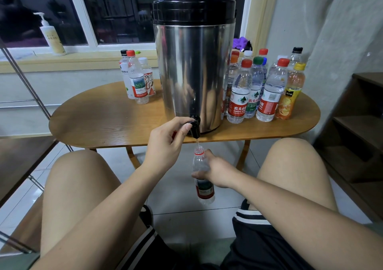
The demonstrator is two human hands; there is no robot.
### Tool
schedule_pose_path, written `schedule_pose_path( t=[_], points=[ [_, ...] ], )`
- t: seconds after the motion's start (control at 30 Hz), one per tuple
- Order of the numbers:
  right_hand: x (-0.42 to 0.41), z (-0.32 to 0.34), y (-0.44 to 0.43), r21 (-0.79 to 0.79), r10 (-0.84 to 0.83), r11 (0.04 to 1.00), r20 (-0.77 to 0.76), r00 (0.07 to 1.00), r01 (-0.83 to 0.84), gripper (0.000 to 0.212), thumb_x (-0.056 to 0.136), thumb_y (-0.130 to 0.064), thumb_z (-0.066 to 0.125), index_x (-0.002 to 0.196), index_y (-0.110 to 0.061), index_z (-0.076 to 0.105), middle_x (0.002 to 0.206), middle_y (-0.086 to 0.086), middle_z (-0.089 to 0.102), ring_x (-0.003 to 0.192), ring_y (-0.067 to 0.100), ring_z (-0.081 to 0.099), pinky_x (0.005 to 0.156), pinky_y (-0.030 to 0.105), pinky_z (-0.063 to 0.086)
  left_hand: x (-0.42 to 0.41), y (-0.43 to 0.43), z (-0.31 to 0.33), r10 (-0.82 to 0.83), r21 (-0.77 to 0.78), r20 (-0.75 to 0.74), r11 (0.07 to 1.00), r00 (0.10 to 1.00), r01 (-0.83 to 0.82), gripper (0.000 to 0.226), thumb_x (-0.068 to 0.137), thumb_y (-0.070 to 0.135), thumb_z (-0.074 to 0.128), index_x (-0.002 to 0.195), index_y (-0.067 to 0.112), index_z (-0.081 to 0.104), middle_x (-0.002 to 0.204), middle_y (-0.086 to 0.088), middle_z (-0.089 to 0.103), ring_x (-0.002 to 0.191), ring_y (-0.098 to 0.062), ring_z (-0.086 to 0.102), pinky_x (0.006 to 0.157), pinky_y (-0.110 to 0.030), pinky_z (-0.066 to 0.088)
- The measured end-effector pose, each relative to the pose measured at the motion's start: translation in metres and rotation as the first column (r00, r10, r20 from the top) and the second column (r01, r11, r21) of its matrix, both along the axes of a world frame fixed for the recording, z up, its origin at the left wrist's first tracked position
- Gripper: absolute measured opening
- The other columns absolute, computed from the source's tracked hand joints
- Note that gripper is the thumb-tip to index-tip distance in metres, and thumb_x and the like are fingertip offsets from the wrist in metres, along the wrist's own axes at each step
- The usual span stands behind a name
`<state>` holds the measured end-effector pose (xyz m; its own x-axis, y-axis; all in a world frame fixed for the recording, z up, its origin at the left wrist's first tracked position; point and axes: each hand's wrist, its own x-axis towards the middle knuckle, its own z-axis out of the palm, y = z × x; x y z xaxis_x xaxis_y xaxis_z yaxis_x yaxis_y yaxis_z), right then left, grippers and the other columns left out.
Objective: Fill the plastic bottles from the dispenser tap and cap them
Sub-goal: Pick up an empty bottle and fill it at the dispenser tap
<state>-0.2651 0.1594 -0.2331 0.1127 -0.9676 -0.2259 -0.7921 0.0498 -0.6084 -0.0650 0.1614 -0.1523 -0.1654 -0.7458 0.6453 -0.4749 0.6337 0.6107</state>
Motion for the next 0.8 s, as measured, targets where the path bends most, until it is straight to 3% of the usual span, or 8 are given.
schedule_pose_path(
  t=[0.17, 0.4, 0.57, 0.8],
  points=[
    [0.0002, 0.0002, -0.0003, 0.002, 0.003, 1.0, -0.022, 1.0, -0.003, 0.082, 0.086, -0.055, 0.085, 0.146, -0.03, 0.035, 0.146, 0.01, 0.06, 0.119, 0.031, 0.066, 0.094, 0.046, 0.062, -0.0004, -0.0001, -0.0009, 0.003, -0.018, 0.004, 1.0, 1.0, -0.003, 0.022, 0.111, 0.03, 0.063, 0.126, 0.023, 0.077, 0.096, 0.029, 0.069, 0.084, 0.01, 0.063, 0.075, -0.01, 0.041],
    [-0.0003, 0.0005, 0.0002, 0.003, -0.004, 1.0, -0.014, 1.0, 0.004, 0.082, 0.086, -0.055, 0.085, 0.147, -0.032, 0.035, 0.146, 0.009, 0.06, 0.121, 0.031, 0.066, 0.097, 0.048, 0.062, 0.0004, 0.0001, 0.0, -0.009, -0.009, 0.004, 1.0, 1.0, 0.009, 0.023, 0.112, 0.031, 0.063, 0.128, 0.023, 0.077, 0.103, 0.021, 0.074, 0.092, 0.004, 0.068, 0.078, -0.013, 0.045],
    [-0.0004, 0.0008, 0.0006, 0.006, -0.006, 1.0, -0.015, 1.0, 0.006, 0.082, 0.088, -0.053, 0.085, 0.148, -0.032, 0.034, 0.148, 0.008, 0.06, 0.122, 0.031, 0.066, 0.096, 0.046, 0.061, -0.0002, -0.0006, -0.0008, -0.007, -0.008, 0.003, 1.0, 1.0, 0.007, 0.022, 0.111, 0.03, 0.063, 0.127, 0.022, 0.077, 0.096, 0.029, 0.068, 0.084, 0.009, 0.063, 0.075, -0.009, 0.041],
    [-0.0001, 0.0005, 0.0002, 0.005, -0.007, 1.0, -0.013, 1.0, 0.007, 0.08, 0.086, -0.056, 0.085, 0.144, -0.034, 0.035, 0.142, 0.008, 0.062, 0.119, 0.031, 0.066, 0.095, 0.047, 0.062, 0.0003, -0.0003, -0.0009, -0.004, 0.002, 0.009, 1.0, 1.0, 0.003, 0.023, 0.112, 0.031, 0.063, 0.128, 0.023, 0.077, 0.097, 0.027, 0.07, 0.086, 0.007, 0.064, 0.075, -0.009, 0.042]
  ],
)
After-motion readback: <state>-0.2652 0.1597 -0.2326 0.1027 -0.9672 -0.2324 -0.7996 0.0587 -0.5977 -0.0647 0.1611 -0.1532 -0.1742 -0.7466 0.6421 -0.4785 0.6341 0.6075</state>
